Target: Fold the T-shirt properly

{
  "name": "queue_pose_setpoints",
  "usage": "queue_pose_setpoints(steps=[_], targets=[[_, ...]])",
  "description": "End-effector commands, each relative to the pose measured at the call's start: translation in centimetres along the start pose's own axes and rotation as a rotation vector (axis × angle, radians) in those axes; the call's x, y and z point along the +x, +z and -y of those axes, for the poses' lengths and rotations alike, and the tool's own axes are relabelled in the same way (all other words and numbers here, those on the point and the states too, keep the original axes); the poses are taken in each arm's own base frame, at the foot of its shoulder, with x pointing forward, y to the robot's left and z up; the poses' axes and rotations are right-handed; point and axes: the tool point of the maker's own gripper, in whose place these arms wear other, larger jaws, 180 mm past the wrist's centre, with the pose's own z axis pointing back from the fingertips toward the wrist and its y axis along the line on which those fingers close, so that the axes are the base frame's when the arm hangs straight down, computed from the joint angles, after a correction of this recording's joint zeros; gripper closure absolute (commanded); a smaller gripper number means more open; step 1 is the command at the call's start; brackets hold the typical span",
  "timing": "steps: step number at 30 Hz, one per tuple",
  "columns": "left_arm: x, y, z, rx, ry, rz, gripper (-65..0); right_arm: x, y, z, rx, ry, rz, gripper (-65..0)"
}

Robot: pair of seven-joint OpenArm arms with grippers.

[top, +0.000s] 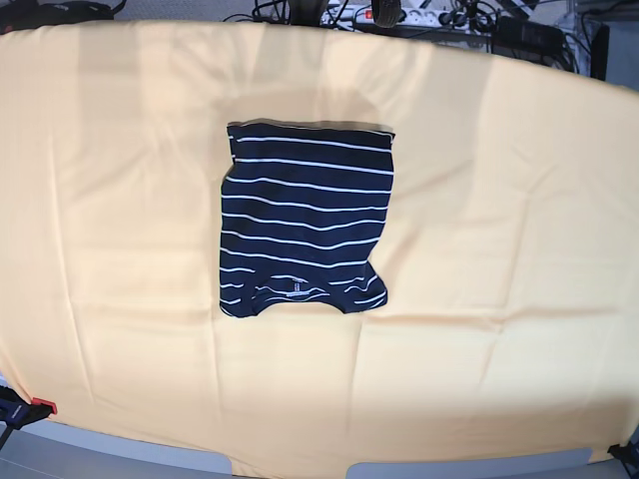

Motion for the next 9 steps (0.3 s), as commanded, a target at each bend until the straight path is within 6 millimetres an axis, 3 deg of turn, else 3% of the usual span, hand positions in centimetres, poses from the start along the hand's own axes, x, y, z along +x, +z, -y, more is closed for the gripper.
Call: queue_pose_setpoints(steps=[1, 5, 9], targets=[[0.0, -0.3, -0.4, 0.031, -0.009, 0.008, 0.0, -0.7, -0.2, 0.4, -0.027, 0.018, -0.026, 0.0], [1.5, -1.7, -2.5, 0.205, -0.021, 0.081, 0.0, 0.7, -1.6, 1.9, -0.167, 0.047, -0.044, 0.0], [2.5, -2.1, -3.2, 0.320, -0.003, 0.214, 0.0, 3.7, -2.0, 2.4, -0.226, 0.079, 0.049, 0.0]])
